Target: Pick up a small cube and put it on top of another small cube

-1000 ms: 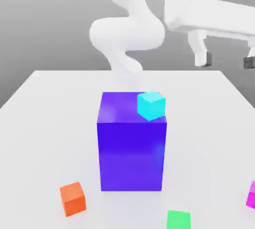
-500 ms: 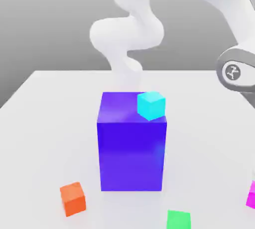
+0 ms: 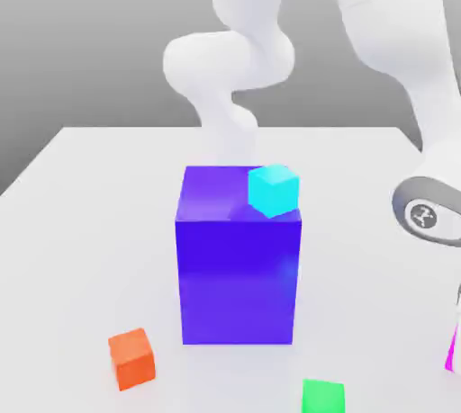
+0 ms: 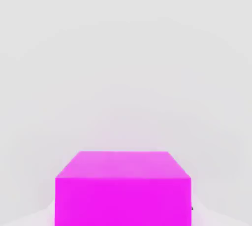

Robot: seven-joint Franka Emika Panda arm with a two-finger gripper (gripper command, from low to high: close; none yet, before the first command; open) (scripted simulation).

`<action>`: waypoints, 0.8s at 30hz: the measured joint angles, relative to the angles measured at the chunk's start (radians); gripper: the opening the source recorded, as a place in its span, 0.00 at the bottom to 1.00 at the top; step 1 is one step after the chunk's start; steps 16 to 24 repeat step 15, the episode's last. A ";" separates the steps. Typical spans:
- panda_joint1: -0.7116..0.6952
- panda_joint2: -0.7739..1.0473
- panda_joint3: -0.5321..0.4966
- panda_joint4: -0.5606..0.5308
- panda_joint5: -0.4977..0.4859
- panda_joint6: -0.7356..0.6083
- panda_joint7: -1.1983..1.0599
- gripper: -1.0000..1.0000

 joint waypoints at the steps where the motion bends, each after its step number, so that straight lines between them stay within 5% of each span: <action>1: -0.013 -0.038 0.016 -0.010 0.023 -0.028 -0.015 0.00; 11: -0.245 -0.136 -0.176 -0.069 0.215 -0.035 0.161 0.00; 12: -0.243 -0.104 -0.187 -0.068 0.211 -0.005 0.170 1.00; 24: -0.243 -0.104 -0.187 -0.068 0.211 -0.005 0.169 1.00</action>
